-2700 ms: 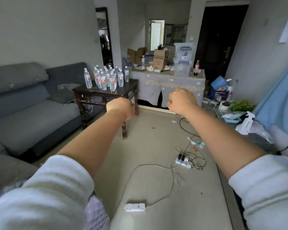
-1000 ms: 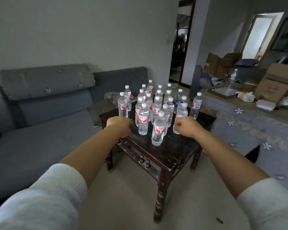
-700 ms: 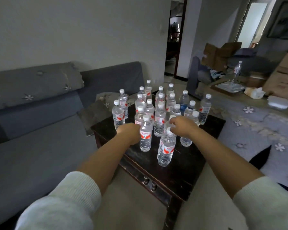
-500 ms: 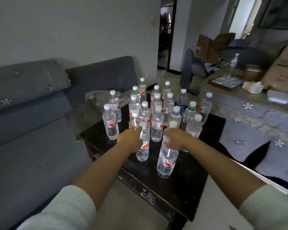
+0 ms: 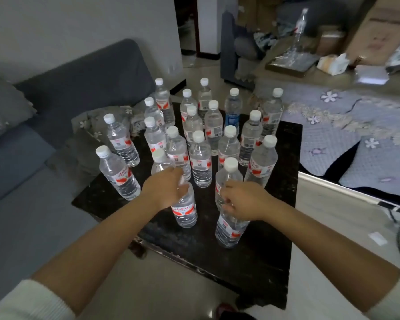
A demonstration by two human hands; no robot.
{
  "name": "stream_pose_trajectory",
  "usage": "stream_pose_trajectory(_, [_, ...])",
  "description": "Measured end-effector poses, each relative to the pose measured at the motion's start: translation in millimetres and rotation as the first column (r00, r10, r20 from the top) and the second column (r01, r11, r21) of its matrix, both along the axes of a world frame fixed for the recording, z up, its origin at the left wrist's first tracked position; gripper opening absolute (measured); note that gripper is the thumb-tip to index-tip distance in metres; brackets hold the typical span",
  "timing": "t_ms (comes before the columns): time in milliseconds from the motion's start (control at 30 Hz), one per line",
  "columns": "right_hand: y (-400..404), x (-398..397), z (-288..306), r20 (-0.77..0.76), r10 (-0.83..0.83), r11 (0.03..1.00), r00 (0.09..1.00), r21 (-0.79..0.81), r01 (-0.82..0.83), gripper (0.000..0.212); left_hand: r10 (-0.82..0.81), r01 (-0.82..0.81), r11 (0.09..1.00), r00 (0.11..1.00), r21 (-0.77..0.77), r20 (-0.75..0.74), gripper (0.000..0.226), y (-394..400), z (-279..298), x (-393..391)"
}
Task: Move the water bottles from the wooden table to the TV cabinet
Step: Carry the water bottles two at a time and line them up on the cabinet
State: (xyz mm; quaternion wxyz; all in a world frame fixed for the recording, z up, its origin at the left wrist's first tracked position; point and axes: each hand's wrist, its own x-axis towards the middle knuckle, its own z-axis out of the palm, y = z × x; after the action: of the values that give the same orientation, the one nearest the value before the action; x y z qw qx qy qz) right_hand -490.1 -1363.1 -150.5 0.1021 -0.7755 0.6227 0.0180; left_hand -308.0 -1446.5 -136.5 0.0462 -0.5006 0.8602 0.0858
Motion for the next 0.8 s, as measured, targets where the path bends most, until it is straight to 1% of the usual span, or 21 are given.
stream_pose_trajectory(67, [4.9,1.3,-7.0,0.135,-0.072,0.983,0.988,-0.161,0.093,0.028,-0.034,0.034,0.999,0.999,-0.027,0.006,0.034,-4.4,-3.6,-1.7])
stream_pose_trajectory(100, [7.2,4.5,-10.3,0.212,-0.115,0.97,0.97,-0.184,0.155,0.03,-0.066,0.066,0.997,0.998,-0.043,0.006,0.033,-7.7,-5.6,-1.9])
stream_pose_trajectory(167, [9.8,8.7,-18.7,0.295,-0.171,0.932,0.94,-0.261,0.252,0.03,-0.132,0.131,0.989,0.991,-0.066,0.004,0.033,-12.1,-6.5,-2.8])
stream_pose_trajectory(233, [11.2,17.4,-23.6,0.344,-0.246,0.905,0.906,-0.253,0.342,0.031,-0.199,0.199,0.978,0.98,-0.062,-0.007,0.033,-19.0,-7.0,-4.4])
stream_pose_trajectory(300, [12.4,24.3,-25.5,0.407,-0.329,0.873,0.852,-0.214,0.439,0.034,-0.268,0.268,0.962,0.963,-0.06,-0.005,0.032,-24.7,-7.8,-4.5])
stream_pose_trajectory(333, [14.0,28.0,-24.9,0.42,-0.385,0.852,0.822,-0.179,0.491,0.035,-0.309,0.308,0.949,0.951,-0.068,0.002,0.032,-27.4,-7.7,-4.2])
stream_pose_trajectory(400, [17.6,36.4,-23.4,0.413,-0.481,0.8,0.774,-0.154,0.579,0.028,-0.391,0.391,0.918,0.92,-0.073,0.011,0.032,-30.1,-6.4,-2.1])
stream_pose_trajectory(433, [18.9,38.0,-22.4,0.402,-0.51,0.775,0.76,-0.169,0.609,0.025,-0.429,0.429,0.901,0.903,-0.072,0.017,0.032,-29.9,-5.7,-1.2])
stream_pose_trajectory(467, [21.7,38.5,-20.5,0.385,-0.542,0.759,0.747,-0.157,0.632,0.026,-0.47,0.47,0.88,0.883,-0.068,0.017,0.031,-29.2,-5.4,-1.1])
stream_pose_trajectory(533, [31.2,41.3,-16.0,0.367,-0.614,0.718,0.699,-0.109,0.688,0.03,-0.551,0.551,0.834,0.834,-0.033,-0.002,0.031,-27.2,-6.5,-1.4])
stream_pose_trajectory(600, [42.6,46.0,-12.4,0.36,-0.687,0.654,0.631,-0.072,0.753,0.029,-0.601,0.602,0.798,0.797,0.019,-0.057,0.03,-25.9,-7.2,-3.4])
stream_pose_trajectory(667, [61.0,52.4,-11.3,0.345,-0.765,0.564,0.544,-0.048,0.824,0.029,-0.642,0.65,0.757,0.759,0.067,-0.108,0.027,-19.3,-7.3,-9.1])
stream_pose_trajectory(800, [103.7,64.1,-9.0,0.351,-0.881,0.321,0.318,-0.05,0.946,0.03,-0.741,0.751,0.653,0.66,0.092,-0.128,0.024,1.3,-4.3,-31.4])
